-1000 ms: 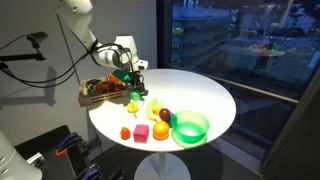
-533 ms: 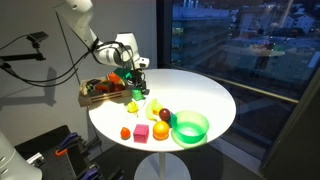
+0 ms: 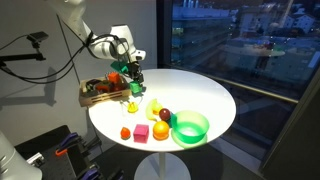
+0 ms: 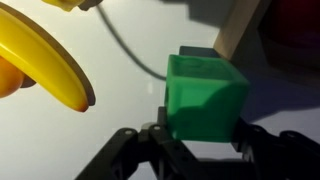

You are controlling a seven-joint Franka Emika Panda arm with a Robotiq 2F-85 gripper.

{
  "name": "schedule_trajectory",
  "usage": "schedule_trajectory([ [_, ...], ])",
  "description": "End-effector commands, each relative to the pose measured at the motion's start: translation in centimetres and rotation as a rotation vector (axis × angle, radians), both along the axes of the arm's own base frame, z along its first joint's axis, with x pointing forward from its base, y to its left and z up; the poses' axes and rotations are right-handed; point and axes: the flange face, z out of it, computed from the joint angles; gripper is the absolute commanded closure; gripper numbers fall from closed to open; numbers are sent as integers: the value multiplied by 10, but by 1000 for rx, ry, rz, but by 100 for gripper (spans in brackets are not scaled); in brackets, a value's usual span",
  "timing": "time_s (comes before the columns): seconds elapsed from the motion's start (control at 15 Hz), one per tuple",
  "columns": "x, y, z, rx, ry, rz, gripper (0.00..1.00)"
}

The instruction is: Pick up the lime green block and put it on top of both the soft block with the number six on it and the red round toy

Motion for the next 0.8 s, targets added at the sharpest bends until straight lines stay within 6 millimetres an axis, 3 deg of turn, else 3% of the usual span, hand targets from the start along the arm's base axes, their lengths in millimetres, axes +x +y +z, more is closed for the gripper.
schedule_trajectory([
  [0.0, -12, 11, 23, 9, -47, -2, 67],
  [0.73, -48, 51, 46, 39, -30, 98, 67],
])
